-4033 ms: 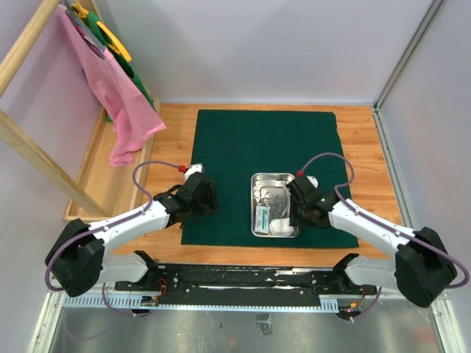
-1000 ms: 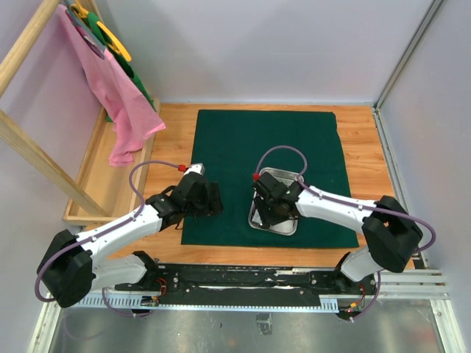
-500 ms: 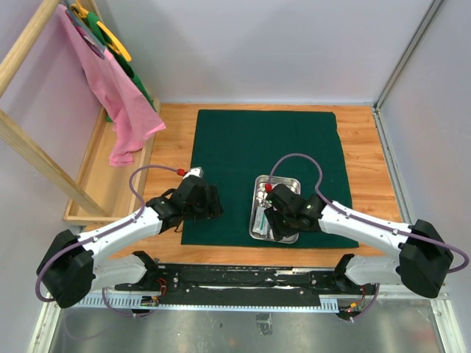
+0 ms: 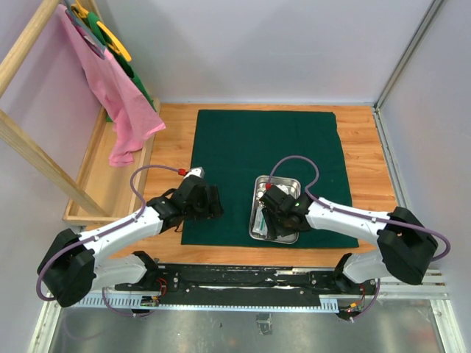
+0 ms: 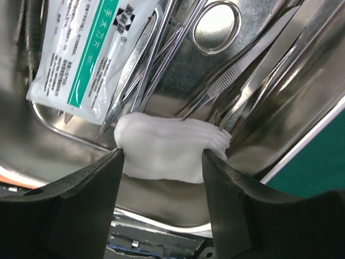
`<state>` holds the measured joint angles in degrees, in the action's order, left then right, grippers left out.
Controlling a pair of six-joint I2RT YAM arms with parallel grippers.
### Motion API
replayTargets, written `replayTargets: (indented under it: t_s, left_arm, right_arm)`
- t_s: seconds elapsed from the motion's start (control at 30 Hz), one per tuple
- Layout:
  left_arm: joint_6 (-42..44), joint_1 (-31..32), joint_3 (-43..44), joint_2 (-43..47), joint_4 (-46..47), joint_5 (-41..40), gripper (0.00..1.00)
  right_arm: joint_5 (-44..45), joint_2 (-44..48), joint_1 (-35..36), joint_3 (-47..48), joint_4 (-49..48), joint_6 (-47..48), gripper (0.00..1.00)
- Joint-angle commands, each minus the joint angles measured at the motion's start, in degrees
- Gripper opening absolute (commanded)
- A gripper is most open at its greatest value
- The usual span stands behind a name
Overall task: Open and lay out the surgical kit
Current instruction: Pick up the medical item from the container.
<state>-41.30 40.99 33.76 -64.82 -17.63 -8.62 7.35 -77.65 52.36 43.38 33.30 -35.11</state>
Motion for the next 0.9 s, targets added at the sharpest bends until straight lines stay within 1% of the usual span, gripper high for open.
replayTargets:
  t_s: [0.0, 0.07, 0.2, 0.27, 0.33, 0.37, 0.5, 0.7, 0.87]
  left_arm:
    - [1.5, 0.1, 1.6, -0.5, 1.4, 0.7, 0.84]
    - [1.7, 0.1, 1.5, -0.4, 1.5, 0.9, 0.84]
    - [1.8, 0.1, 0.8, -0.3, 2.1, 1.2, 0.84]
    - [1.7, 0.1, 0.3, -0.2, 2.6, 1.5, 0.84]
    - [1.6, 0.1, 0.0, -0.3, 2.7, 1.6, 0.84]
    - [1.6, 0.1, -0.1, -0.3, 2.8, 1.6, 0.84]
    - [1.7, 0.1, -0.2, -0.4, 2.9, 1.4, 0.84]
    - [1.7, 0.1, 0.2, -0.4, 2.9, 0.9, 0.84]
    - [1.5, 0.1, 0.1, -0.4, 3.3, 1.0, 0.84]
  right_arm:
    - [1.0, -3.2, 0.1, -0.6, -0.5, -4.6, 0.61]
    - [-0.1, -4.3, 0.1, -2.4, -1.8, -5.5, 0.56]
    - [-1.8, -5.8, 0.2, -5.5, -3.6, -6.6, 0.44]
    - [-2.1, -5.9, 0.3, -6.1, -3.6, -6.6, 0.35]
    - [-1.8, -4.8, 0.5, -5.9, -2.6, -6.4, 0.24]
    - [-1.5, -4.2, 0.7, -5.5, -2.0, -6.1, 0.21]
    - [0.4, -0.9, 0.9, -1.1, 2.4, -3.6, 0.16]
    - [3.8, 6.7, 0.9, 8.4, 9.7, -0.1, 0.17]
    - [5.3, 9.4, 0.7, 11.3, 14.4, 1.2, 0.17]
